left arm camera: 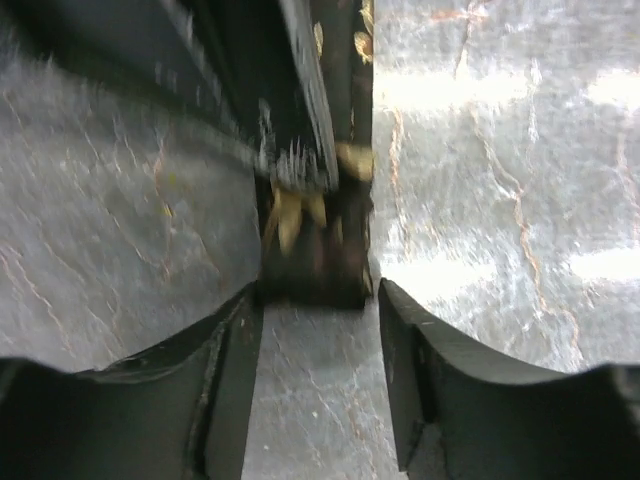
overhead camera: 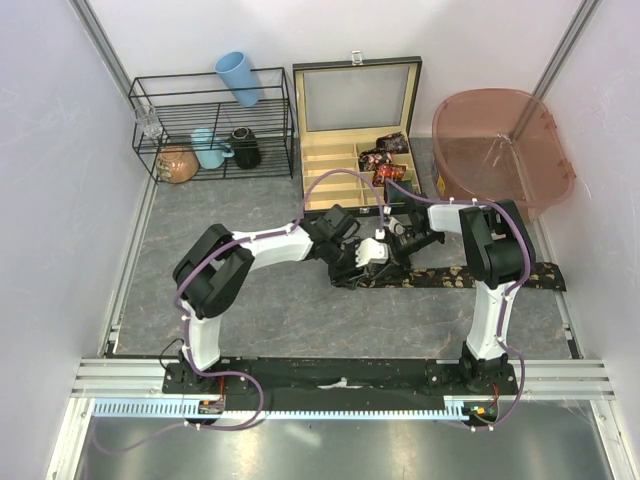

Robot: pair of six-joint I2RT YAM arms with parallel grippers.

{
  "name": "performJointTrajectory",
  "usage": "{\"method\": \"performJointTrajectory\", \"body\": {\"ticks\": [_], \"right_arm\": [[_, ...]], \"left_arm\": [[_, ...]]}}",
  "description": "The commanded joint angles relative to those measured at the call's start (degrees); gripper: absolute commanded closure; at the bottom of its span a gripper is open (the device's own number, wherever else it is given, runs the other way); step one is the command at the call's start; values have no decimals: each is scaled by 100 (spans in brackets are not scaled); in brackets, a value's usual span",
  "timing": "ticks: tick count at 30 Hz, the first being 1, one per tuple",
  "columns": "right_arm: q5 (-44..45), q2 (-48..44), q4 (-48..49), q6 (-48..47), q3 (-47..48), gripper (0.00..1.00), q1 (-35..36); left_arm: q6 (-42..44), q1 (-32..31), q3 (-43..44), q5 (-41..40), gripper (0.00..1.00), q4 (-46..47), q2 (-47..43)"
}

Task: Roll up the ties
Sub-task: Roll the tie at the center of the board.

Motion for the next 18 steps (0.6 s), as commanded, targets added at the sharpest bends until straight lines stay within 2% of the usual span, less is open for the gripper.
{"method": "performJointTrajectory", "body": {"ticks": [1,5,9,14,18], "right_arm": [[1292,112,38,-404,-122,100,-106],[1476,15,39,-527,-166,100,-106],[1635,-38,74,-571,-202,100,-106],[1749,-170,258,-536,-351,100,-98],[1828,-196,258,-563,-404,100,-106]], "left_arm": [[-436,406,-546,721,37,945,-545],[-882,706,-1161,1431,34,2131,-827],[-1350,794,-1759,1776,30,3476,-828],[-2402,785,-1840,1908,26,4707,-442],[-2818,759,-1839,1969,22,5201,-99]]}}
